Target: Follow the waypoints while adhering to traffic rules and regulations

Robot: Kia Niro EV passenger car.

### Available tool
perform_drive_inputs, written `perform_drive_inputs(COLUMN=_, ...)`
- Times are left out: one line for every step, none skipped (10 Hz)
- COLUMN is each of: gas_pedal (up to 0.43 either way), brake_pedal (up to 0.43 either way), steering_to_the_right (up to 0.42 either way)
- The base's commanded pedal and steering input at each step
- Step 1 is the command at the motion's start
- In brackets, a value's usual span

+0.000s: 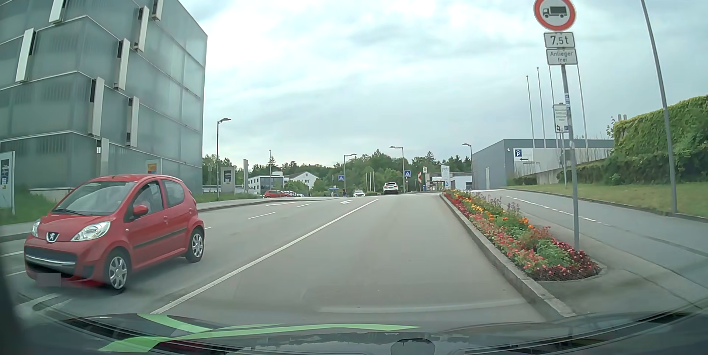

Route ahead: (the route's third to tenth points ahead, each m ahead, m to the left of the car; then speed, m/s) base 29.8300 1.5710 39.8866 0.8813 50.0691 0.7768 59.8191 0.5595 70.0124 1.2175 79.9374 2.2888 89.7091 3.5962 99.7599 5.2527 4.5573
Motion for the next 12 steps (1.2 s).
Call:
perform_drive_inputs(gas_pedal=0.118, brake_pedal=0.0, steering_to_the_right=-0.016)
perform_drive_inputs(gas_pedal=0.118, brake_pedal=0.0, steering_to_the_right=-0.009)
perform_drive_inputs(gas_pedal=0.118, brake_pedal=0.0, steering_to_the_right=-0.007)
perform_drive_inputs(gas_pedal=0.118, brake_pedal=0.0, steering_to_the_right=-0.007)
perform_drive_inputs(gas_pedal=0.118, brake_pedal=0.0, steering_to_the_right=-0.003)
perform_drive_inputs(gas_pedal=0.118, brake_pedal=0.0, steering_to_the_right=0.0)
perform_drive_inputs(gas_pedal=0.118, brake_pedal=0.0, steering_to_the_right=0.001)
perform_drive_inputs(gas_pedal=0.118, brake_pedal=0.0, steering_to_the_right=0.001)
perform_drive_inputs(gas_pedal=0.118, brake_pedal=0.0, steering_to_the_right=0.001)
perform_drive_inputs(gas_pedal=0.118, brake_pedal=0.0, steering_to_the_right=0.001)
perform_drive_inputs(gas_pedal=0.118, brake_pedal=0.0, steering_to_the_right=0.002)
perform_drive_inputs(gas_pedal=0.13, brake_pedal=0.0, steering_to_the_right=0.002)
